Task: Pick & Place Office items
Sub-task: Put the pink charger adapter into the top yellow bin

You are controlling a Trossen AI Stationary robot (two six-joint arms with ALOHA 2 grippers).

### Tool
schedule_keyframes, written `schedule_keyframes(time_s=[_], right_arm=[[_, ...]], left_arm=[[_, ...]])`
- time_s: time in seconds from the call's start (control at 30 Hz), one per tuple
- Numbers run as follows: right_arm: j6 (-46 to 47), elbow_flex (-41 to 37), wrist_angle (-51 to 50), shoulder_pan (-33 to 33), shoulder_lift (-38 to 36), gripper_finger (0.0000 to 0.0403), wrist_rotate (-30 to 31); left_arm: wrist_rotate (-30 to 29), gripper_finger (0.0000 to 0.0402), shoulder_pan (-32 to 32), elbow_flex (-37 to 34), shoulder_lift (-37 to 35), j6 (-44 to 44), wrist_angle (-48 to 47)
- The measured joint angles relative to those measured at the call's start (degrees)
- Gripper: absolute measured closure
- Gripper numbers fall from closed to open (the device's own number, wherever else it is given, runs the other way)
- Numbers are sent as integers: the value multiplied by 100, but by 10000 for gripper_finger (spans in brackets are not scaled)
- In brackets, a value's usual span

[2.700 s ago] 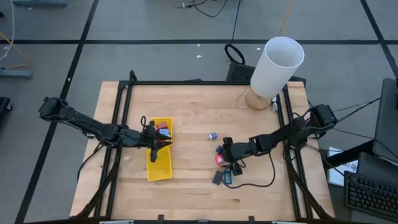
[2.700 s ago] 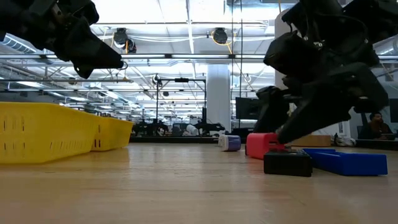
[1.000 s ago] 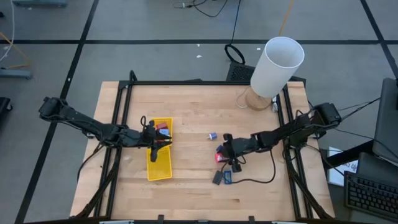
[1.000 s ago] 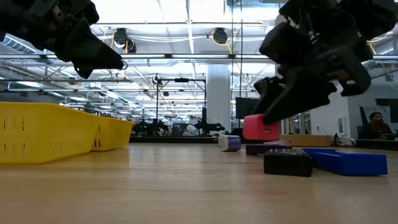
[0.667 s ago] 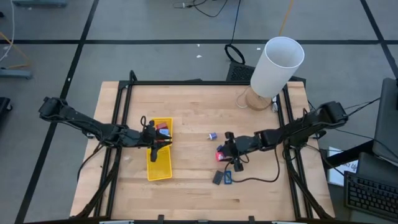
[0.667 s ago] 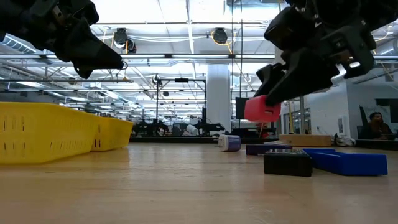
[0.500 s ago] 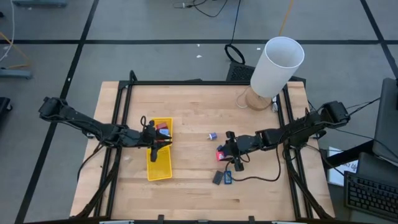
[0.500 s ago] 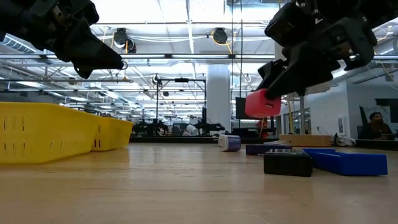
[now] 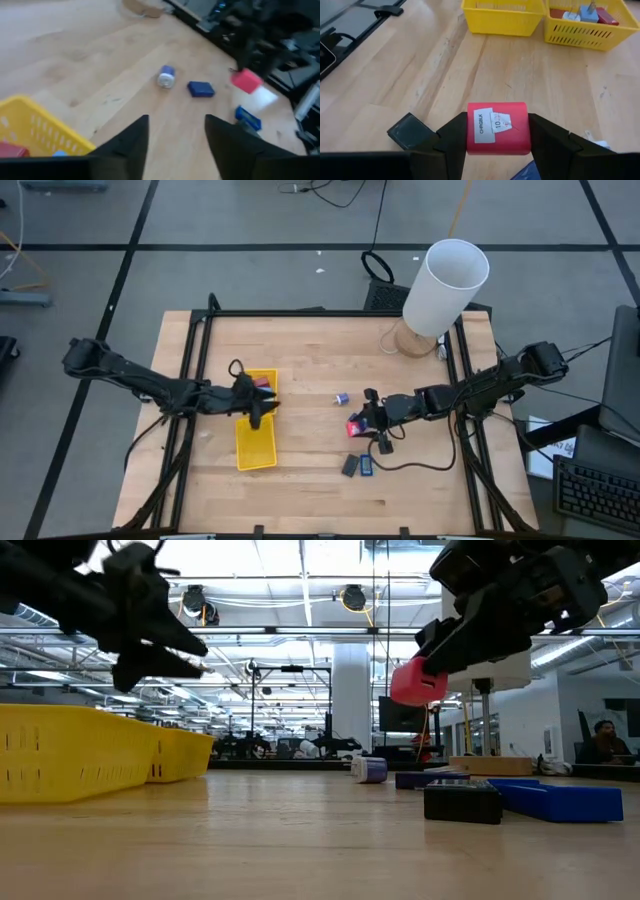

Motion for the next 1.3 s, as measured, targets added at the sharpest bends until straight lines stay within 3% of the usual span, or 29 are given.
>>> schedule_keyframes(time_s=[0.2,0.43,0.7,0.9,1.3], right_arm=[[-705,0,606,0,1,229,483],[-1715,2,1027,2,0,229,1089],[-2577,2,1266,2,2,229,2221],[-3125,4,1799,2,47,229,2394],[-3147,4,1808,2,55,228,2398]], left_arm=[[54,119,366,0,637,-525,902],[210,77,520,0,1318,-528,2714],[222,85,521,150,1890,-506,3459],[478,100,520,719,2433,-309,3439],[892,103,518,2178,3706,-52,3382]])
